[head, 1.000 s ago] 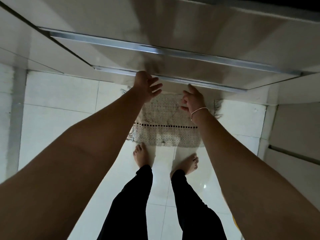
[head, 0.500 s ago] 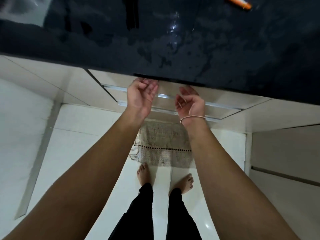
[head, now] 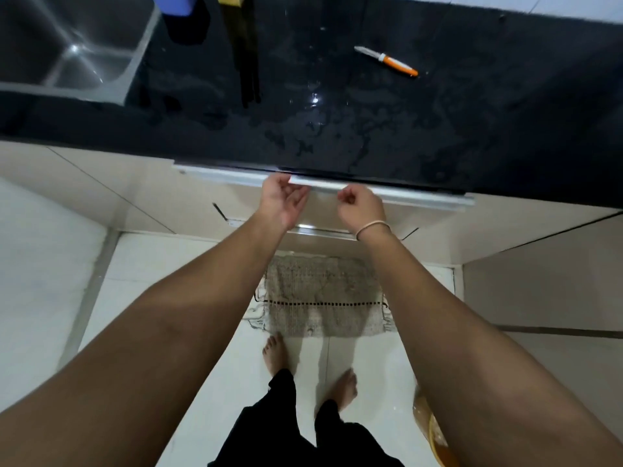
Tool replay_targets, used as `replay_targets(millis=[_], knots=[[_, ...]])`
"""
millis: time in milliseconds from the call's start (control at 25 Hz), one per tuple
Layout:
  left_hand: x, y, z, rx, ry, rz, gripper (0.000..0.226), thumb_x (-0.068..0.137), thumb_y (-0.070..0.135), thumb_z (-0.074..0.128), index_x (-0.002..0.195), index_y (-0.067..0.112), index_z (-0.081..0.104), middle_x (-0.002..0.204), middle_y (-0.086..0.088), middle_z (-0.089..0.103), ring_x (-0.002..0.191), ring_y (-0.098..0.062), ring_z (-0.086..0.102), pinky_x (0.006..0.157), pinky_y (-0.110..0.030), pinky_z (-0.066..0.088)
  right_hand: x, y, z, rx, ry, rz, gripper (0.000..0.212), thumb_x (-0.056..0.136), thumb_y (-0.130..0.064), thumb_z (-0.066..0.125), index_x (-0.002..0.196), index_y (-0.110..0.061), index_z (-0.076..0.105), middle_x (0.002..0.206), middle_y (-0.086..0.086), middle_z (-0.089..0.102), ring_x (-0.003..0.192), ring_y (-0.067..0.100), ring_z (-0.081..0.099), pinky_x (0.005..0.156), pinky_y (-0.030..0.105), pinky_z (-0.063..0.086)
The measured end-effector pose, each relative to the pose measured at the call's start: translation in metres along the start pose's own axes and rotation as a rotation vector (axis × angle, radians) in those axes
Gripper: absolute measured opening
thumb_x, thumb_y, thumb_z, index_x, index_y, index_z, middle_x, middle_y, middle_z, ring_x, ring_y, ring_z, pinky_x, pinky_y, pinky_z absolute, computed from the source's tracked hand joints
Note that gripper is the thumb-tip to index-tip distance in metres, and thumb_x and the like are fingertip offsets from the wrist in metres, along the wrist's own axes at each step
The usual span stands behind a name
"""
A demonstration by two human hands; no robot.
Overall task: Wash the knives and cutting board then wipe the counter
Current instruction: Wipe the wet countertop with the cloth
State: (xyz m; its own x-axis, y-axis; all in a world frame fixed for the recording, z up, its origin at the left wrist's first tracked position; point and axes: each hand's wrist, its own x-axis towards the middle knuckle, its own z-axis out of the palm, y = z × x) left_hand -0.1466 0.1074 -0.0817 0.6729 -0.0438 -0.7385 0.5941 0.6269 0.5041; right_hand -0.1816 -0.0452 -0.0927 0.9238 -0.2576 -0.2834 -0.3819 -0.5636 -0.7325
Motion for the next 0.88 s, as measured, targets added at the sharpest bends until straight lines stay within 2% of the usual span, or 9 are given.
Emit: replay_targets(millis=[120, 200, 280, 360, 400, 440, 520, 680, 880], knots=[[-0.024, -0.018, -0.012, 0.225, 0.226, 0.017, 0.027, 0.095, 0.022, 0.043, 0.115, 0.005, 0.051, 0.105, -0.015, 0.06, 0.097, -0.026, 0.063, 0.085, -0.035, 0.051, -0.014, 0.016, -0.023, -0.352, -0.124, -0.182, 0.029, 0.083, -0.014, 0.06, 0.112, -0.018, 0.065, 0.112, 0.008, 0.06, 0.102, 0.027, 0.055, 0.089, 0.031, 0.046], [-0.048, -0.027, -0.015, 0.422, 0.437, 0.101, 0.049, 0.09, 0.026, 0.049, 0.134, 0.004, 0.045, 0.13, -0.02, 0.058, 0.116, -0.033, 0.061, 0.098, -0.043, 0.051, -0.023, 0.019, -0.04, -0.498, -0.248, -0.194, 0.027, 0.088, -0.019, 0.061, 0.114, -0.016, 0.066, 0.116, 0.014, 0.06, 0.108, 0.034, 0.056, 0.093, 0.037, 0.049], [-0.07, -0.03, -0.011, 0.705, 0.51, 0.206, 0.059, 0.087, 0.026, 0.051, 0.14, 0.004, 0.035, 0.141, -0.021, 0.049, 0.124, -0.039, 0.055, 0.104, -0.047, 0.048, -0.033, 0.017, -0.057, -0.56, -0.378, -0.178, 0.023, 0.088, -0.018, 0.06, 0.108, -0.014, 0.071, 0.115, 0.013, 0.067, 0.106, 0.032, 0.061, 0.091, 0.036, 0.052], [-0.088, -0.03, -0.009, 0.99, 0.458, 0.303, 0.058, 0.086, 0.024, 0.053, 0.136, -0.001, 0.038, 0.138, -0.023, 0.049, 0.121, -0.042, 0.053, 0.102, -0.046, 0.049, -0.046, 0.013, -0.075, -0.55, -0.453, -0.177, 0.023, 0.087, -0.014, 0.057, 0.104, -0.012, 0.073, 0.113, 0.011, 0.07, 0.105, 0.03, 0.063, 0.092, 0.037, 0.054], [-0.091, -0.024, -0.006, 1.091, 0.408, 0.345, 0.05, 0.085, 0.022, 0.053, 0.128, -0.002, 0.047, 0.126, -0.023, 0.056, 0.115, -0.041, 0.057, 0.096, -0.043, 0.051, -0.047, 0.009, -0.082, -0.53, -0.458, -0.177, 0.024, 0.087, -0.013, 0.057, 0.104, -0.012, 0.074, 0.112, 0.011, 0.07, 0.104, 0.03, 0.063, 0.093, 0.038, 0.054], [-0.092, -0.018, -0.003, 1.167, 0.343, 0.383, 0.034, 0.085, 0.02, 0.053, 0.111, -0.001, 0.056, 0.106, -0.022, 0.062, 0.102, -0.039, 0.061, 0.085, -0.038, 0.053, -0.044, 0.005, -0.086, -0.502, -0.448, -0.178, 0.022, 0.088, -0.014, 0.057, 0.102, -0.013, 0.074, 0.111, 0.009, 0.07, 0.103, 0.029, 0.063, 0.094, 0.038, 0.053], [-0.1, -0.007, 0.008, 1.273, 0.226, 0.462, 0.012, 0.086, 0.016, 0.052, 0.08, 0.007, 0.054, 0.074, -0.013, 0.054, 0.077, -0.03, 0.056, 0.065, -0.033, 0.043, -0.039, -0.007, -0.098, -0.454, -0.409, -0.201, 0.018, 0.087, -0.014, 0.058, 0.096, -0.018, 0.072, 0.109, 0.005, 0.069, 0.102, 0.025, 0.062, 0.095, 0.036, 0.052], [-0.088, 0.018, 0.034, 1.37, 0.107, 0.564, 0.016, 0.093, 0.019, 0.05, 0.099, 0.012, 0.063, 0.091, -0.001, 0.062, 0.085, -0.021, 0.057, 0.072, -0.029, 0.043, -0.006, -0.034, -0.112, -0.4, -0.341, -0.246, 0.02, 0.084, -0.013, 0.057, 0.092, -0.029, 0.068, 0.106, 0.0, 0.066, 0.092, 0.018, 0.059, 0.088, 0.027, 0.052], [-0.017, 0.06, 0.076, 1.446, 0.032, 0.668, 0.015, 0.092, 0.02, 0.056, 0.106, 0.021, 0.062, 0.093, 0.01, 0.059, 0.094, -0.016, 0.055, 0.076, -0.026, 0.04, 0.07, -0.057, -0.112, -0.364, -0.226, -0.228, 0.023, 0.082, -0.016, 0.053, 0.093, -0.032, 0.066, 0.118, 0.0, 0.065, 0.104, 0.021, 0.061, 0.097, 0.03, 0.049]])
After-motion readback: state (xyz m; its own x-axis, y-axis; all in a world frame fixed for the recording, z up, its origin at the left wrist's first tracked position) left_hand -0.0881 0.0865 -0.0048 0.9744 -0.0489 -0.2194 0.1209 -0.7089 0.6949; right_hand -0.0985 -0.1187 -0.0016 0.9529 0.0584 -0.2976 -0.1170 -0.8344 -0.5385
